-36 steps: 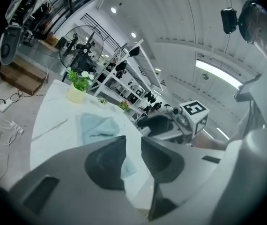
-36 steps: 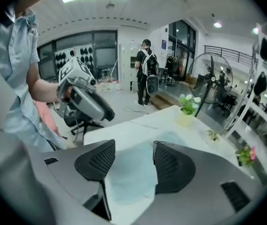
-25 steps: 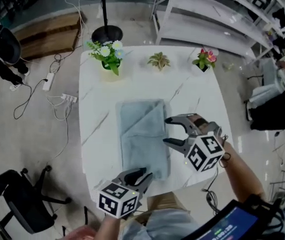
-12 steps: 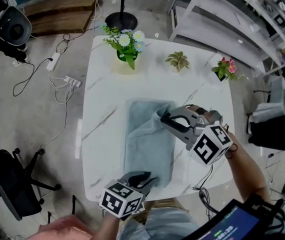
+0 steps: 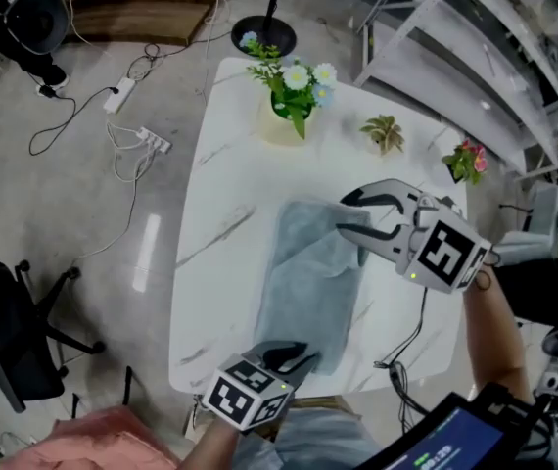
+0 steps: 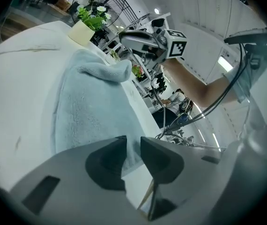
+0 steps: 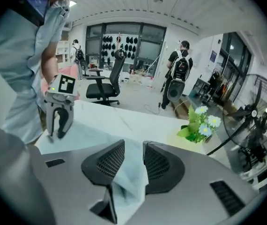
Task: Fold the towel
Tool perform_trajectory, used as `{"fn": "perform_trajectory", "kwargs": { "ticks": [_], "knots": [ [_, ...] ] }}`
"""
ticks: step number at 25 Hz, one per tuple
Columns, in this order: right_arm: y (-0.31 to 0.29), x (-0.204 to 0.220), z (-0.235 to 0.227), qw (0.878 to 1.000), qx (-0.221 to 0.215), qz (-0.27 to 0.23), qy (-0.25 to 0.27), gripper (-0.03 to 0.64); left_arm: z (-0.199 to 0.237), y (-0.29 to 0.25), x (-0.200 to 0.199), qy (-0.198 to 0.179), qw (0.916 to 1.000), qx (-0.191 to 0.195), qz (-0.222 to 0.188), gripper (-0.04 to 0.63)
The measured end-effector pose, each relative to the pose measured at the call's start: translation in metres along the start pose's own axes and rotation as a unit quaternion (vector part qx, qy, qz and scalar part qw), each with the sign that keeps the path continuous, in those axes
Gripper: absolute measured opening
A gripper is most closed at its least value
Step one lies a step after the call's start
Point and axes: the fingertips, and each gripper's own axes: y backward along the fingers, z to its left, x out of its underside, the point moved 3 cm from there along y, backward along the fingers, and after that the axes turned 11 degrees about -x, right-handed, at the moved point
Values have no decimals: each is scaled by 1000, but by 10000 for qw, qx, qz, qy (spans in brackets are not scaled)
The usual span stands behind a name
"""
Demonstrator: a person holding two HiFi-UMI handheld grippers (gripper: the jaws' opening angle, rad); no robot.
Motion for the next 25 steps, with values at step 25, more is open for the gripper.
{"fn": "perform_trajectory", "kwargs": {
  "ticks": [25],
  "knots": [
    [-29,14,-11,9981,345,-166,-481,34,1,-1,2,78,9999,-93,-27,71]
  ]
}}
